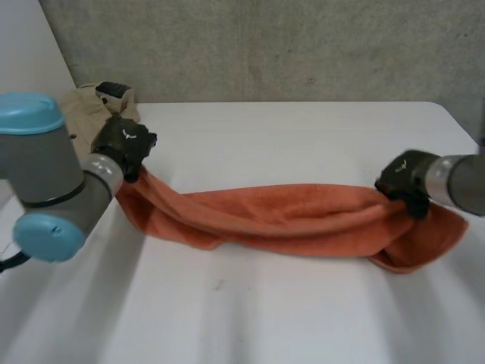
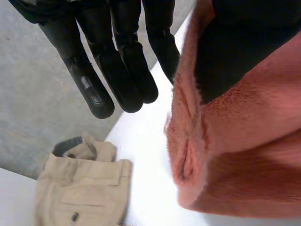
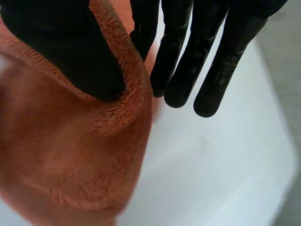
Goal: Fold the laundry.
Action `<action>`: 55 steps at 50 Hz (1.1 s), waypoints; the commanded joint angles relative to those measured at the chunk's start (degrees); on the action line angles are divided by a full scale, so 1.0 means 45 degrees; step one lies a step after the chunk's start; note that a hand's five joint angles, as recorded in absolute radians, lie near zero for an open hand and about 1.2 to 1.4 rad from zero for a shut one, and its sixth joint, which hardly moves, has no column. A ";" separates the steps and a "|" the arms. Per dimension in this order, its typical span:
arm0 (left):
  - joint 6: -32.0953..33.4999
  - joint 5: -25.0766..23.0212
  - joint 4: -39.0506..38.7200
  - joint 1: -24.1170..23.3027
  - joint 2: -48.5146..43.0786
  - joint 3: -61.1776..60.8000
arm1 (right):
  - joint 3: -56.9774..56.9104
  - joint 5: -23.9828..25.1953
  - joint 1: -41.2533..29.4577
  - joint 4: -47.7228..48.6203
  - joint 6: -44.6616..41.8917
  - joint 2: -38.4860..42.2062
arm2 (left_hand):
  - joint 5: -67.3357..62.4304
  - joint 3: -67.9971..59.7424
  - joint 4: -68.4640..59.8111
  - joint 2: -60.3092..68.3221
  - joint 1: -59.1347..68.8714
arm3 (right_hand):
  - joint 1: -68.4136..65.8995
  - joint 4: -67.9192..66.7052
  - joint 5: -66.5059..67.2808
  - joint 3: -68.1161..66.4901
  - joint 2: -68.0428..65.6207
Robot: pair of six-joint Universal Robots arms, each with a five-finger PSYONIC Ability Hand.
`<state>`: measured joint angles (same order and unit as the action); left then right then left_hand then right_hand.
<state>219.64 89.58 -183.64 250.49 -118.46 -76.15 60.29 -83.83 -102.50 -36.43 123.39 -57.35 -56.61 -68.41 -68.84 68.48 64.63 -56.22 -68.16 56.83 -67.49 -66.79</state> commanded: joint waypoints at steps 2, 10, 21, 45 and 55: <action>0.0742 0.0055 -0.5319 0.0040 -0.1156 0.3035 | -0.5907 -0.1040 -0.0757 0.3966 0.1716 0.2626 | -0.2976 -0.2575 -0.2480 0.2560 0.3415 | -0.5283 -0.2631 0.2927 -0.2780 -0.2937; 0.0450 0.0250 -0.9640 0.0001 -0.1058 0.4695 | -0.9061 -0.1293 -0.0875 0.9588 0.3262 0.2435 | -0.2976 -0.2575 -0.2480 0.2560 0.3415 | -0.5283 -0.2631 0.2927 -0.2780 -0.2937; -0.2694 0.0681 -0.9719 0.0606 0.1049 0.2416 | -0.6743 -0.1372 -0.1226 1.0695 0.3361 0.1437 | -0.2976 -0.2575 -0.2480 0.2560 0.3415 | -0.5283 -0.2631 0.2927 -0.2780 -0.2937; 0.0370 0.0015 -0.4605 0.0703 -0.1294 -0.3838 | 0.1640 -0.0474 -0.1247 0.7106 0.3029 0.1614 | -0.2976 -0.2575 -0.2480 0.2560 0.3415 | -0.5283 -0.2631 0.2927 -0.2780 -0.2937; 0.0332 0.0270 -0.0583 0.0919 0.3040 -0.5849 | 0.3474 0.0347 -0.0545 0.2904 0.1880 -0.0572 | -0.2976 -0.2575 -0.2480 0.2560 0.3415 | -0.5283 -0.2631 0.2927 -0.2780 -0.2937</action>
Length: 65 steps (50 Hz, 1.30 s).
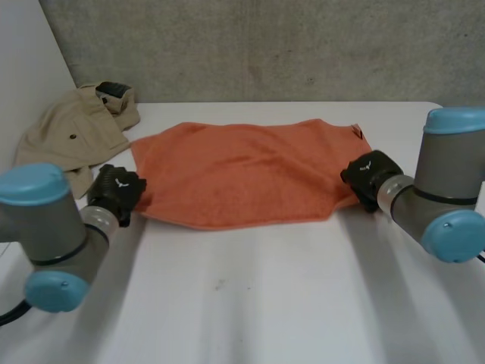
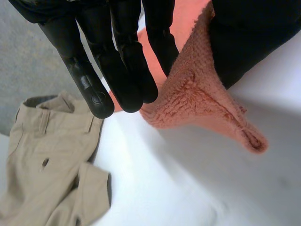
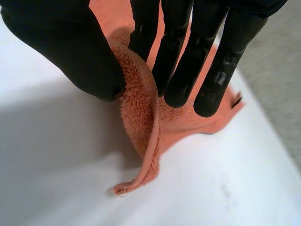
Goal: Fold the laundry.
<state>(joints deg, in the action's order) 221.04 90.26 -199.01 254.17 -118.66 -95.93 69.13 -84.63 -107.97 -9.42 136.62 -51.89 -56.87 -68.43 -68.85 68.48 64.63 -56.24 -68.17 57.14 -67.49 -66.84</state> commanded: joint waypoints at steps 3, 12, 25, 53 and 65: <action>0.0235 0.0061 0.5207 0.0100 0.4021 -0.2155 | 0.3033 0.0370 0.1200 -0.4759 -0.2680 -0.3093 | -0.2918 -0.2570 -0.2477 0.2560 0.3415 | -0.5280 -0.2629 0.2858 -0.2779 -0.2924; 0.1877 -0.0037 0.9011 0.0159 0.4161 -0.2745 | 0.5380 0.0448 0.2490 -0.6190 -0.5224 -0.5266 | -0.2918 -0.2570 -0.2477 0.2560 0.3415 | -0.5280 -0.2629 0.2858 -0.2779 -0.2924; 0.1255 0.0080 0.3427 0.0022 0.1313 0.0826 | 0.2356 -0.1231 0.1359 -0.1544 -0.4599 -0.2318 | -0.2918 -0.2570 -0.2477 0.2560 0.3415 | -0.5280 -0.2629 0.2858 -0.2779 -0.2924; 0.1018 0.1545 -0.2279 -0.0875 -0.2831 0.3917 | -0.3858 -0.1525 0.0557 0.4984 -0.4093 0.3642 | 1.2638 1.2985 1.3079 -1.2995 -1.2141 | 1.0275 1.2926 -1.2698 1.2777 1.2631; 0.0725 0.1545 -0.2340 -0.1033 -0.1095 0.2687 | -0.1887 -0.1447 0.0693 0.2525 0.0477 0.0167 | 1.2638 1.2985 1.3079 -1.2995 -1.2141 | 1.0275 1.2926 -1.2698 1.2777 1.2631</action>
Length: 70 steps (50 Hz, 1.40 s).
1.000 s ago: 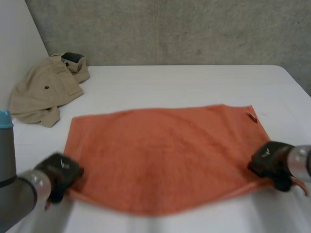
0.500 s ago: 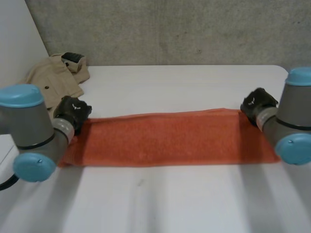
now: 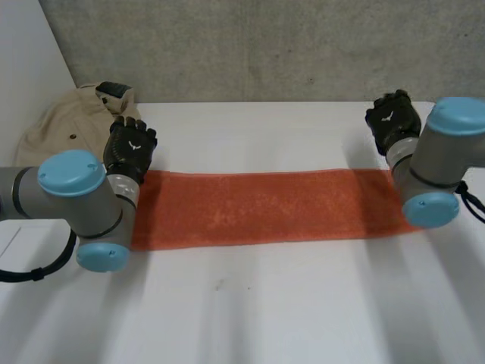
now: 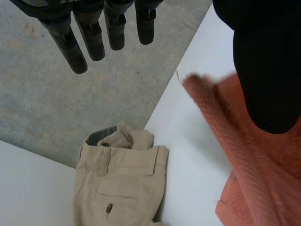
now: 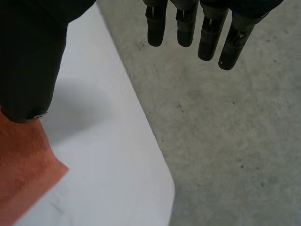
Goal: Fold the laundry.
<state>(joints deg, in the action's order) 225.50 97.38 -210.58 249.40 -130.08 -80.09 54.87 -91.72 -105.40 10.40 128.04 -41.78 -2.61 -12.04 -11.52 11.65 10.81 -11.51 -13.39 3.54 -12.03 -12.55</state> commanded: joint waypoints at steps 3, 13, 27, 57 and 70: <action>-0.0677 -0.0446 0.0681 0.0145 0.2459 -0.1673 | 0.2238 0.0614 0.0159 -0.3050 0.3282 -0.3115 | 0.0581 0.0453 0.0337 -0.0367 -0.0180 | 0.0336 0.0754 -0.0787 0.0451 0.0567; -0.2024 -0.2672 0.3375 0.1705 0.4493 -0.3355 | 0.5129 0.3075 0.2326 -0.5300 0.3656 -0.4309 | 0.0581 0.0453 0.0337 -0.0367 -0.0180 | 0.0336 0.0754 -0.0787 0.0451 0.0567; -0.2065 -0.2929 0.3593 0.2743 0.3010 -0.3257 | 0.6928 0.4757 0.3714 -0.2414 0.3636 -0.3491 | 0.0459 0.0331 0.0215 -0.0245 -0.0058 | -0.3259 -0.2840 0.2807 -0.3144 -0.3028; -0.2708 -0.2851 0.3749 0.2586 0.4492 -0.3824 | 0.6362 0.3645 0.5627 -0.1765 0.1843 -0.3059 | 0.0346 0.0219 0.0103 -0.0132 0.0055 | -1.5219 -1.4801 1.4768 -1.5104 -1.4988; -0.3882 -0.2909 0.3788 0.2294 0.5607 -0.3824 | 0.5582 0.1533 0.4816 -0.0224 -0.1114 -0.4072 | 0.0309 0.0181 0.0065 -0.0095 0.0092 | -1.5219 -1.4801 1.4768 -1.5104 -1.4988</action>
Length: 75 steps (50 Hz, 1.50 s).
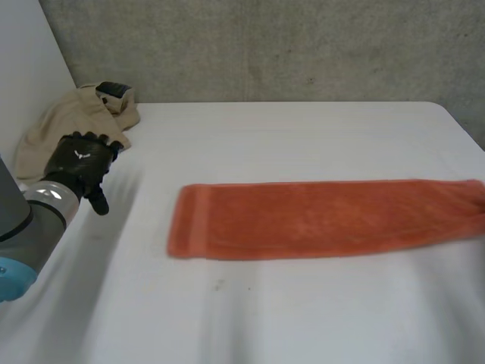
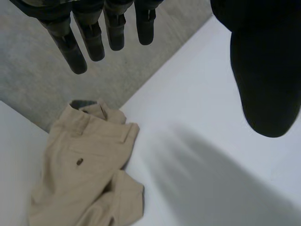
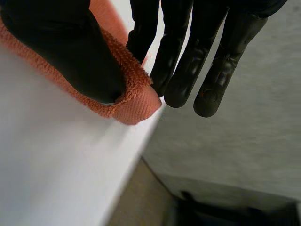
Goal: Fold the laundry.
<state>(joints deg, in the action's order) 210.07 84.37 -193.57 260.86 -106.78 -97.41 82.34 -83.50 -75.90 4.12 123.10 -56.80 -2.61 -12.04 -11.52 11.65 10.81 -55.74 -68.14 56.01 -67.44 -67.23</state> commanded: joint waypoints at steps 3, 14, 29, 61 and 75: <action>-0.0433 0.0041 -0.0012 -0.0391 0.0429 0.0084 | -0.0563 0.0272 -0.2875 0.1485 0.0631 -0.1243 | 0.0309 0.0181 0.0065 -0.0095 0.0091 | -0.5391 -0.2634 0.3109 -0.2792 -0.2838; -0.0452 0.0060 -0.0110 -0.0665 0.0624 0.0299 | -0.0797 0.3944 -0.9535 0.2266 0.1746 -0.1559 | 0.0309 0.0181 0.0065 -0.0095 0.0091 | -0.5391 -0.2634 0.3109 -0.2792 -0.2838; -0.0355 0.0060 -0.0149 -0.1914 0.0019 0.0474 | -0.2438 0.3420 -1.2918 0.1272 0.2603 0.1900 | 0.0309 0.0181 0.0065 -0.0095 0.0091 | 1.0164 1.2921 -1.2446 1.2763 1.2718; -0.0433 0.1036 0.0007 -0.5021 -0.1897 0.2271 | 0.1570 -0.0445 -0.7349 0.0783 0.3274 -0.1010 | 0.0346 0.0219 0.0103 -0.0132 0.0054 | -0.5391 -0.2634 0.3109 -0.2792 -0.2838; -0.0861 0.3087 0.0047 -0.4220 -0.0470 0.2213 | -0.0466 0.1441 -1.3132 0.2285 0.1492 0.0004 | 0.0421 0.0293 0.0177 -0.0207 -0.0021 | -0.5391 -0.2634 0.3109 -0.2792 -0.2838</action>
<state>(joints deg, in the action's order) 207.71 94.45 -193.29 240.45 -110.08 -87.49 81.10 -84.84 -126.93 9.86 131.22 -59.93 -2.61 -12.04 -11.52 11.65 10.81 -54.40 -68.17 56.21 -67.76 -67.16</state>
